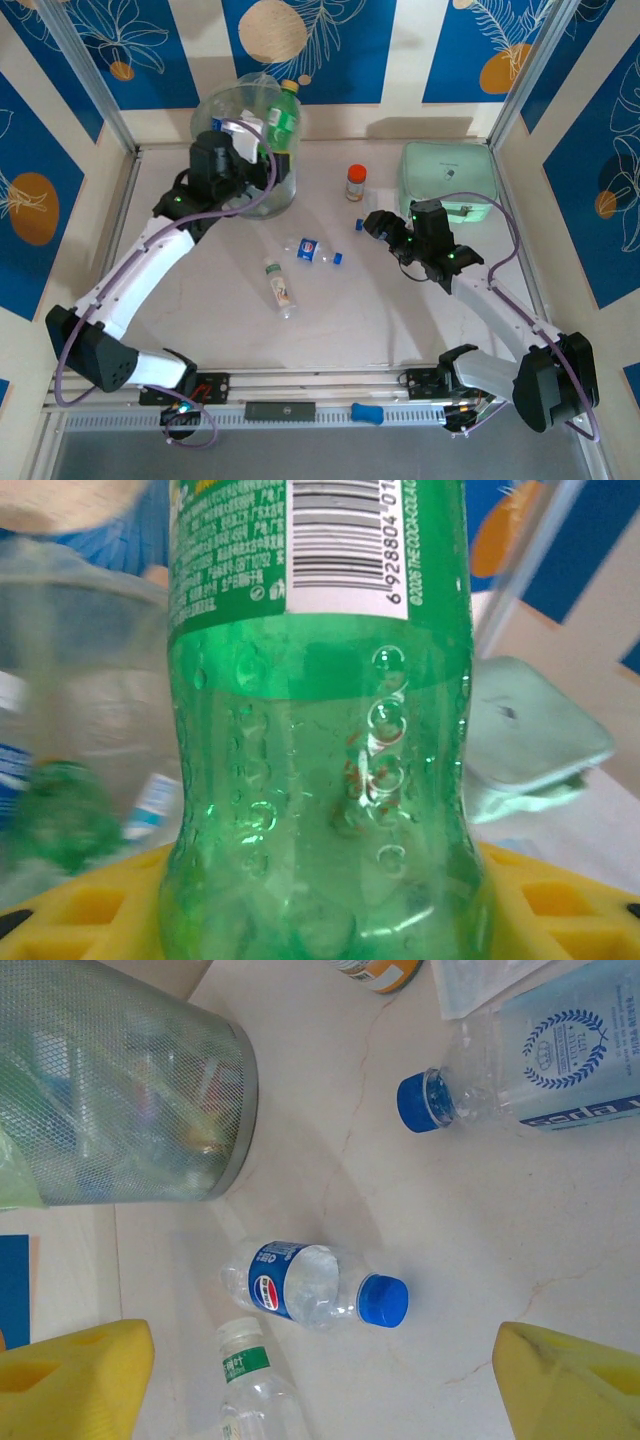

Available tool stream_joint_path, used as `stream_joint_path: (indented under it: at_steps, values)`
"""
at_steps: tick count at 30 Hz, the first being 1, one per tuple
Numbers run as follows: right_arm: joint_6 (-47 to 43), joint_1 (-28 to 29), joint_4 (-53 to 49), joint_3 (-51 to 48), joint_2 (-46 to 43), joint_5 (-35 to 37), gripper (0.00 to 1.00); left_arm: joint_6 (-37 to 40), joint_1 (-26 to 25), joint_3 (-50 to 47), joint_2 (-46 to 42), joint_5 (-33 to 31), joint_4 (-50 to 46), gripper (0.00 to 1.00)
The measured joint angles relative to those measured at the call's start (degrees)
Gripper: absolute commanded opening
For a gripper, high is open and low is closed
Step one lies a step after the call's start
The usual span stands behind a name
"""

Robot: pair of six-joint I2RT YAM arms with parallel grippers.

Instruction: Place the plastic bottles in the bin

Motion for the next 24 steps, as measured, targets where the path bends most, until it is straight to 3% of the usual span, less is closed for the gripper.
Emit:
stream_joint_path:
  at_steps: [4, 8, 16, 24]
  values:
    - [0.00, 0.00, -0.04, 0.00, -0.11, 0.02, 0.89, 1.68, 6.08, 5.44, 2.89, 0.09, -3.13, 0.47]
    - [-0.02, 0.00, -0.46, -0.11, -0.96, 0.04, 0.89, 3.52, 9.01, 15.58, 9.68, 1.27, -8.94, 0.48]
    - [-0.02, 0.00, -1.49, -1.18, -3.52, 0.39, 0.89, 5.55, 9.38, 37.11, 25.29, 5.33, -24.65, 0.49]
    - [-0.02, -0.04, -2.67, -1.88, -5.55, 1.42, 0.89, 5.53, 9.38, 40.72, 31.08, 6.14, -32.81, 0.54]
